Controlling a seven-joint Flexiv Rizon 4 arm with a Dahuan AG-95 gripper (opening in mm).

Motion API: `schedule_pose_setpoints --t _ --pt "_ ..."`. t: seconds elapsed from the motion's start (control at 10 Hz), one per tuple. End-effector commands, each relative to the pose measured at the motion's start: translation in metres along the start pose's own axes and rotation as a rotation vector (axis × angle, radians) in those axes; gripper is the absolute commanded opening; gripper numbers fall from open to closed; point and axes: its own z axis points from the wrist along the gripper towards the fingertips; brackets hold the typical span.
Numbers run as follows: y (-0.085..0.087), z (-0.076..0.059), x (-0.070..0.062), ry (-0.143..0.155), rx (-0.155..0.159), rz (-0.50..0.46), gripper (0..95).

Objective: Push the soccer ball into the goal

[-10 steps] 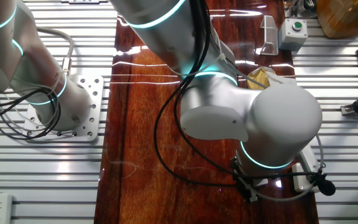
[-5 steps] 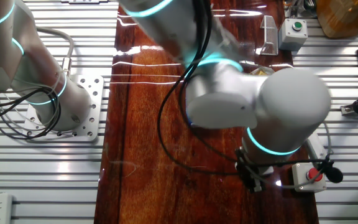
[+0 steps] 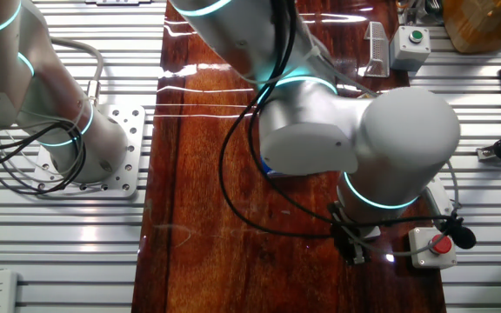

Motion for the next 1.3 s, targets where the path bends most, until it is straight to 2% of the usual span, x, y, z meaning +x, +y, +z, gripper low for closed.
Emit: schedule_pose_setpoints --t 0.1,0.5,1.3 --pt "0.0002 -0.0012 -0.0018 0.001 -0.001 0.001 0.0" --pt "0.0036 -0.0070 -0.0069 -0.006 -0.005 0.001 0.0" --pt "0.0058 -0.0068 -0.0061 -0.008 0.002 0.005 0.0"
